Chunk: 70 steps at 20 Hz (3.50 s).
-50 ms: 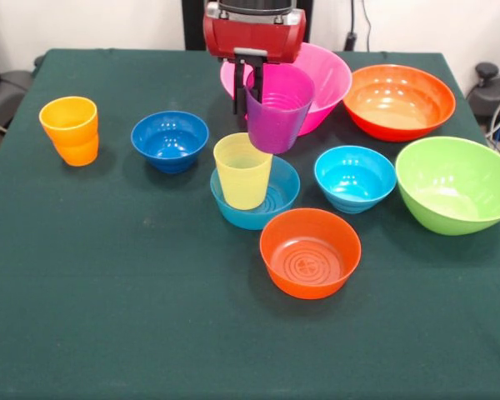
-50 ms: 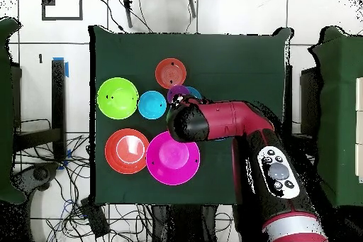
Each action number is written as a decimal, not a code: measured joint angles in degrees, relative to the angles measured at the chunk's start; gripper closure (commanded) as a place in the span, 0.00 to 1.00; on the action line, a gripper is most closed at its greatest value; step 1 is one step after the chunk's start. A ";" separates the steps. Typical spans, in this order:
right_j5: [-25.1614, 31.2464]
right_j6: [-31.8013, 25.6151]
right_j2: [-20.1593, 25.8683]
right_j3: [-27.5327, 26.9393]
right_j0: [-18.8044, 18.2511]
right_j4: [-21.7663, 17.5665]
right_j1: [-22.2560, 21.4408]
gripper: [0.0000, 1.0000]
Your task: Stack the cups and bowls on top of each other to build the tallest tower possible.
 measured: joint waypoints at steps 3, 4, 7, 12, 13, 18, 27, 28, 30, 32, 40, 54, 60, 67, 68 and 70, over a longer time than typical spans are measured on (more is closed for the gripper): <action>0.00 0.00 0.00 0.00 -0.08 0.00 0.00 1.00; 0.00 0.00 0.00 0.00 -0.14 0.00 0.00 1.00; 0.00 0.00 0.00 0.00 -0.40 0.00 0.00 1.00; 0.00 0.00 0.00 0.00 -0.81 -0.01 0.00 1.00; 0.00 0.00 0.00 0.00 -0.87 -0.01 0.00 1.00; 0.00 0.00 0.00 0.00 -1.02 0.00 0.00 1.00; 0.00 0.00 0.00 0.00 -1.90 -0.01 0.00 1.00; 0.00 0.00 0.00 0.00 -1.98 -0.01 0.00 1.00; 0.00 0.00 0.00 0.00 -2.18 -0.01 0.00 1.00; 0.00 0.00 0.00 -0.02 -2.31 -0.01 0.00 1.00; 0.10 0.00 1.02 -2.28 -2.64 0.00 0.05 1.00; 4.62 0.00 3.42 -7.76 -4.94 -0.02 0.51 1.00; 4.62 0.00 4.15 -9.29 -5.21 -0.12 2.00 1.00; 4.62 0.00 4.20 -9.45 -5.24 -0.30 3.62 1.00; 4.61 0.00 4.20 -9.46 -5.25 -0.32 3.76 1.00; 4.61 0.00 4.21 -9.49 -5.28 -0.38 4.27 1.00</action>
